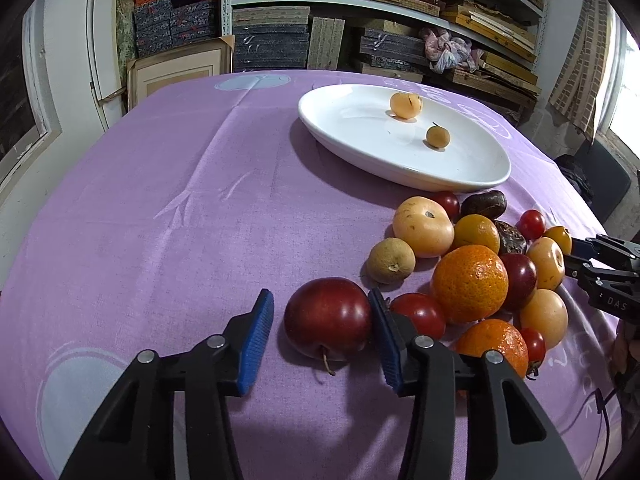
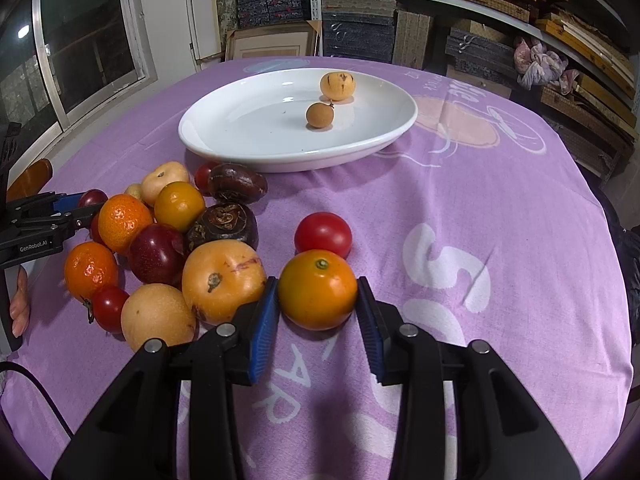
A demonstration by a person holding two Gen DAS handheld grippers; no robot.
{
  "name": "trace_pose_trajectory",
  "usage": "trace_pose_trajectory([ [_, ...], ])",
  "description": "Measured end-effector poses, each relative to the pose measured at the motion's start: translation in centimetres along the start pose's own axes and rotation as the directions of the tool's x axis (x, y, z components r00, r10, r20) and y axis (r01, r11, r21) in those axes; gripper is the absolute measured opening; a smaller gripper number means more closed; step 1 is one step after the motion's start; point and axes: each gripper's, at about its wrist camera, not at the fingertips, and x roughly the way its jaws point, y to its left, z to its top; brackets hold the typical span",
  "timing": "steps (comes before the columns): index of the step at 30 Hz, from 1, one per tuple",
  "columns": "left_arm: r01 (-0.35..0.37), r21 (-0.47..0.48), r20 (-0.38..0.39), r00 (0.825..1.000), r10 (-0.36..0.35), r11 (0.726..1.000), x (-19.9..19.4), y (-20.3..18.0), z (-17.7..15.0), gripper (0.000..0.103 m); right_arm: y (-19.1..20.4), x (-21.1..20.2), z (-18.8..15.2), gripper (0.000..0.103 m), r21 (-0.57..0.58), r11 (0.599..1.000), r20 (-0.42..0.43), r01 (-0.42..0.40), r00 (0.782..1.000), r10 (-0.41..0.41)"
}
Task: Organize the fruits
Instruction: 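Grasp the dark red plum with the left tool while the right tool grasps the orange tomato, then carry the plum and orange tomato onto the white plate and open both tools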
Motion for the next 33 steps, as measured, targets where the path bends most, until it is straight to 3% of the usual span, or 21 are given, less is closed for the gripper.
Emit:
trace_pose_trajectory([
  [6,-0.009,0.026,0.005,1.0,0.008,1.0,-0.4,-0.7,-0.7,0.04,-0.3,0.0,-0.2,0.038,0.013,1.0,0.002,-0.007,1.0,0.007],
  [12,-0.042,0.019,0.064,0.997,0.041,0.999,-1.4,-0.7,-0.4,0.04,-1.2,-1.1,-0.4,0.038,0.054,0.999,0.052,0.0,0.999,-0.003],
  [16,-0.054,0.007,0.105,0.993,0.053,0.999,-2.1,-0.5,2.4,0.04,-1.6,-2.6,0.5,0.038,0.073,0.997,0.1,-0.008,0.995,0.001],
  [21,-0.026,0.023,0.112,0.993,0.023,0.999,-1.2,-1.9,8.1,0.04,-0.9,-3.8,5.1,0.038,0.061,0.998,0.153,-0.015,0.988,0.006],
  [26,-0.012,0.023,0.082,0.997,0.01,1.0,2.3,-3.7,10.4,0.04,1.1,-1.1,9.4,0.038,0.039,0.999,0.156,-0.035,0.987,0.028],
  [33,-0.019,0.008,0.052,0.998,0.019,1.0,6.2,-4.0,11.4,0.04,2.4,4.0,11.6,0.038,0.023,0.999,0.099,-0.039,0.994,0.037],
])
